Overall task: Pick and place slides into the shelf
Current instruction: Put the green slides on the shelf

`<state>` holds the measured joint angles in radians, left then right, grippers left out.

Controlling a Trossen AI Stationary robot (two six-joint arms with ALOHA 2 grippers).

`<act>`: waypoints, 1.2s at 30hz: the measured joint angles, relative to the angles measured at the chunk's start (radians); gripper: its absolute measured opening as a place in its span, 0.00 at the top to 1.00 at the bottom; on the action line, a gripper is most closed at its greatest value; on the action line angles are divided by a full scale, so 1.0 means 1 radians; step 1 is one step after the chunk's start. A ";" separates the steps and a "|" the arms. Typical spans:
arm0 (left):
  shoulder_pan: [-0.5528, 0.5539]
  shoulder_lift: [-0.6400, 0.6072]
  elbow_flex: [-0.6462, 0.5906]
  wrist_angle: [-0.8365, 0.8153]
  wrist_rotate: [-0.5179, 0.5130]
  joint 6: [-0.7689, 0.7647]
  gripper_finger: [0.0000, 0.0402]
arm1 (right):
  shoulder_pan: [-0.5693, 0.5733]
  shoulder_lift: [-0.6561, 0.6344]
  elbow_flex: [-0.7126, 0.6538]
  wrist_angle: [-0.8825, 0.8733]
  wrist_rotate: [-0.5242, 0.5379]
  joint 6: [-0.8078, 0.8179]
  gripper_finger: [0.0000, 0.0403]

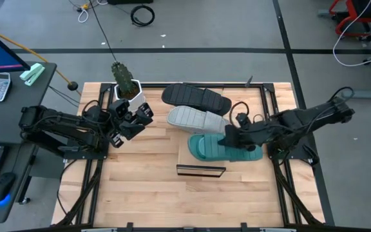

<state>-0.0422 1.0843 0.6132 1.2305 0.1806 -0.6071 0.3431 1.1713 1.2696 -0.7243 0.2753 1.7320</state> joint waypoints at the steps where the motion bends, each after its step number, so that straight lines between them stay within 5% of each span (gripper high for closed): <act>1: 0.000 0.000 0.000 0.000 0.000 0.000 0.57 | 0.000 0.010 -0.001 0.008 -0.002 0.003 0.98; 28: 0.000 -0.013 0.000 0.026 0.053 0.036 0.56 | -0.114 0.168 -0.001 0.286 -0.072 -0.005 0.98; 36: 0.013 -0.155 0.000 -0.279 0.043 0.133 0.62 | -0.140 0.215 0.098 0.237 -0.092 -0.083 0.98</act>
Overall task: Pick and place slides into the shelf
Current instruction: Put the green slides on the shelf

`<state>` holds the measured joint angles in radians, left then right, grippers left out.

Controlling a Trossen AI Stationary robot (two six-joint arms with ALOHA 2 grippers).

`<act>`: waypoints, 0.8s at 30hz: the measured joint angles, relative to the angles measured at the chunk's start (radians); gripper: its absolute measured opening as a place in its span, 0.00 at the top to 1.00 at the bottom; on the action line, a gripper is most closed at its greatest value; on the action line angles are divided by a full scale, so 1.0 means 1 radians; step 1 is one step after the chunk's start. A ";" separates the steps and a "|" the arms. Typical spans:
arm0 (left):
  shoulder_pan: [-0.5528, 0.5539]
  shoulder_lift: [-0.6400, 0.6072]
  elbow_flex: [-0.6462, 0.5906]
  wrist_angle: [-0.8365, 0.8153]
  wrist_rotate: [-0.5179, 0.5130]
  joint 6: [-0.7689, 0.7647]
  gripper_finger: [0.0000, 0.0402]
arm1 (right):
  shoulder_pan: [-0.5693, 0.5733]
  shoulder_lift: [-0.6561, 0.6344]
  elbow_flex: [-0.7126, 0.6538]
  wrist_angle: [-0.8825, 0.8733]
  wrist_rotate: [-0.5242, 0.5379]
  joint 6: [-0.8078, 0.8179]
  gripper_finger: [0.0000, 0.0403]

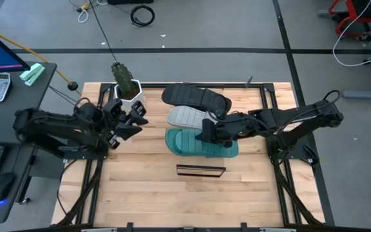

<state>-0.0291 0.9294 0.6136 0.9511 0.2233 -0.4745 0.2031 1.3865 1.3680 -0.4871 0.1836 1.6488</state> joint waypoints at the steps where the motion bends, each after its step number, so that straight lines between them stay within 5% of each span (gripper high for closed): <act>1: 0.006 -0.028 0.000 -0.051 -0.007 0.012 0.63 | -0.002 0.009 0.015 -0.021 -0.005 -0.010 0.98; 13: 0.006 -0.302 0.029 -0.643 -0.116 0.141 0.73 | -0.045 0.061 0.069 -0.077 -0.060 -0.038 0.98; 24: -0.100 -0.315 0.178 -1.104 -0.363 0.310 0.73 | -0.064 0.063 0.069 -0.070 -0.059 -0.030 0.98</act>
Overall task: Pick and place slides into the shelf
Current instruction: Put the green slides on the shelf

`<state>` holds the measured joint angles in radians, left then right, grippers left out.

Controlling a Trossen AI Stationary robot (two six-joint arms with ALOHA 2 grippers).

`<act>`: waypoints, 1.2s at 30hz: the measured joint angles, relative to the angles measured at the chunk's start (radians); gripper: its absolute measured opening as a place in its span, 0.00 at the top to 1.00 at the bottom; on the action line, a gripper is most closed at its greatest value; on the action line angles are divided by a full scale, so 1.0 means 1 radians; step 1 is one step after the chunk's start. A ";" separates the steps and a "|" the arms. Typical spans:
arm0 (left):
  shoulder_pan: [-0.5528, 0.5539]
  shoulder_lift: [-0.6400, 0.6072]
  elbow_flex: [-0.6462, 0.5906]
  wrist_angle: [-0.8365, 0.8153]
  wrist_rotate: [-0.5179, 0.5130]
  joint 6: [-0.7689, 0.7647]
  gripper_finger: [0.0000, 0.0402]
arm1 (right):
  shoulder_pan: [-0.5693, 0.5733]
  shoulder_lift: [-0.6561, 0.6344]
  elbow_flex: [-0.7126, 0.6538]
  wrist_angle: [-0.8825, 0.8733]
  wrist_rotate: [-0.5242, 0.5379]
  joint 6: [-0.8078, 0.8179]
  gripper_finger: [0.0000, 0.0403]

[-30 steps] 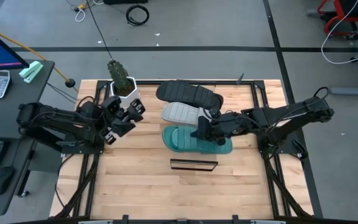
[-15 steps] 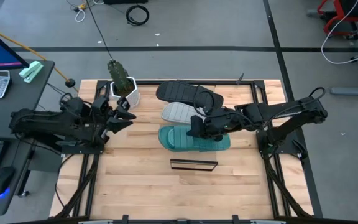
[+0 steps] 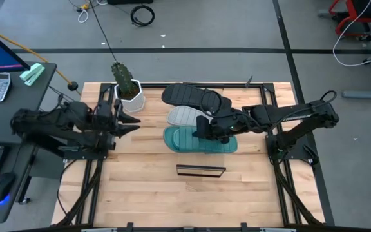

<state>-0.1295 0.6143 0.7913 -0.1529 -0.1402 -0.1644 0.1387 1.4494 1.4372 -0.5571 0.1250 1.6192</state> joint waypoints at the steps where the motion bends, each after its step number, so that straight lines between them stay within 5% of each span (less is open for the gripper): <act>1: -0.014 0.000 0.004 -0.035 -0.025 0.001 0.73 | 0.001 0.000 0.000 0.000 0.002 0.002 0.98; 13: -0.122 0.000 0.006 -0.169 -0.229 0.015 0.73 | 0.007 0.040 0.000 0.012 0.011 0.082 0.98; 36: -0.128 -0.001 0.006 -0.181 -0.242 0.020 0.73 | 0.056 0.062 0.000 -0.067 0.068 0.192 0.98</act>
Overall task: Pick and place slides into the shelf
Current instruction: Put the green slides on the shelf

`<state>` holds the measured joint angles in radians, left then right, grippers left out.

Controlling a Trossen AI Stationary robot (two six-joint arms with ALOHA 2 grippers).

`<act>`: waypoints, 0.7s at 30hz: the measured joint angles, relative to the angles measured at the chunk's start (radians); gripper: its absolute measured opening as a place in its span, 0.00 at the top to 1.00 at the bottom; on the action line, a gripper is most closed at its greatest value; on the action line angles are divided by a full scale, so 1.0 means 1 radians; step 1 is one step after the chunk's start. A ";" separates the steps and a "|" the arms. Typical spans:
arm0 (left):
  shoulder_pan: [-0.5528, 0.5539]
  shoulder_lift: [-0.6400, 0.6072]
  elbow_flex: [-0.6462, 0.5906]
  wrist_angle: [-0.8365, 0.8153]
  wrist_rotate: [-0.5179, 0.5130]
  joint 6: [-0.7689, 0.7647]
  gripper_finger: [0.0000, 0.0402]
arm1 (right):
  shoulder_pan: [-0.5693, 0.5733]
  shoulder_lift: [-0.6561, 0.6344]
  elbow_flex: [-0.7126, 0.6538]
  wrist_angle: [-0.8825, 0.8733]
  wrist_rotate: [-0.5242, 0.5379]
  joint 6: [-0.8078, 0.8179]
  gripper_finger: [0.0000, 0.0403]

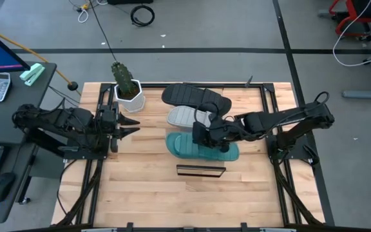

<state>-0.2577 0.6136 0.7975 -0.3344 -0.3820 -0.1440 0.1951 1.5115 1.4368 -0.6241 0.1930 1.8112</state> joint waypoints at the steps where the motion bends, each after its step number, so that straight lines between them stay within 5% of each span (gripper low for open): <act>1: 0.000 0.000 0.000 0.000 0.000 0.000 0.73 | 0.000 0.010 0.000 0.002 -0.005 -0.005 0.98; 21: 0.000 -0.001 0.000 0.007 0.001 -0.001 0.73 | 0.000 0.052 -0.002 0.008 -0.069 -0.015 0.98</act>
<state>-0.2577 0.6128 0.7975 -0.3270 -0.3813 -0.1448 0.1951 1.5635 1.4353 -0.6161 0.1237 1.7962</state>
